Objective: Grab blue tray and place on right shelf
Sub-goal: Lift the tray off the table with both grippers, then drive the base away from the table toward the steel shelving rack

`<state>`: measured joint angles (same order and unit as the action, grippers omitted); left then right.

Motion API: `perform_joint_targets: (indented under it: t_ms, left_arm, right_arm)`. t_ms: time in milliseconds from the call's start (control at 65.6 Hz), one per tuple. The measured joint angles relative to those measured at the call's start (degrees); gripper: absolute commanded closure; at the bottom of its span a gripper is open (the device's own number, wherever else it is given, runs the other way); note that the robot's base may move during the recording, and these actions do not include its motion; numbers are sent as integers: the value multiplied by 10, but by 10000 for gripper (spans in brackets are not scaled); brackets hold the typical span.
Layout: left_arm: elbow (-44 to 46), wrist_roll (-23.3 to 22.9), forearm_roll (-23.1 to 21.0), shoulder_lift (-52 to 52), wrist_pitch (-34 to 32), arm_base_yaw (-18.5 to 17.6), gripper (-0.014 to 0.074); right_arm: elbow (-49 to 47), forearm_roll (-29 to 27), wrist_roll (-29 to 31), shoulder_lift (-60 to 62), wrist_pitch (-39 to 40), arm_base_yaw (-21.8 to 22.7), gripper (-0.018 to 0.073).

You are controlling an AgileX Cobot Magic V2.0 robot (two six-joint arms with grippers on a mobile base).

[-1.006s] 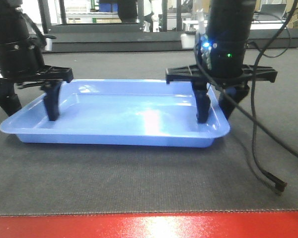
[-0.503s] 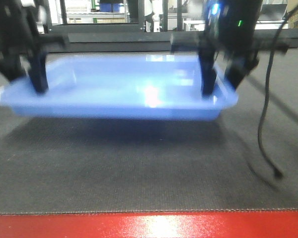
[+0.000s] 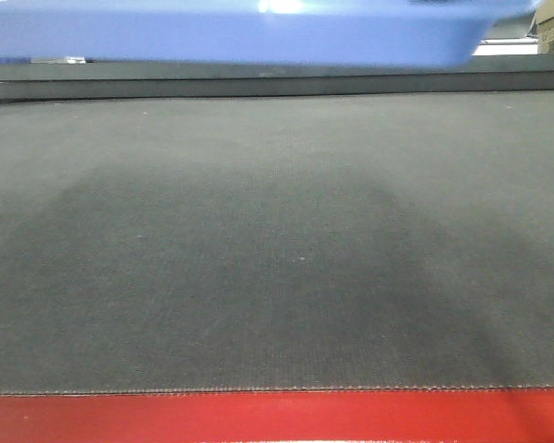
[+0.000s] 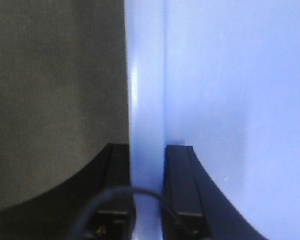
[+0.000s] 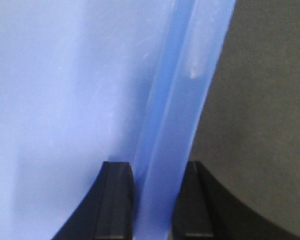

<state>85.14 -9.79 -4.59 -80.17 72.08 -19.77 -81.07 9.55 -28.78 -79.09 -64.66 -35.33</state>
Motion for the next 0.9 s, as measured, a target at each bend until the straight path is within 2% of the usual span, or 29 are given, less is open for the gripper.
perform_joint_targets:
  t_ms: [213,381,900]
  left_arm:
    - [-16,-41,22,29,-2,-76,640]
    - [-16,-77,66,30,-2,-124,642]
    - [-16,-84,73,30,-1,-129,644]
  right_arm:
    - [1,16,0,47,-63,-8,502]
    - [3,28,0,53,-70,-8,502]
    - [5,28,0,53,-70,-8,503]
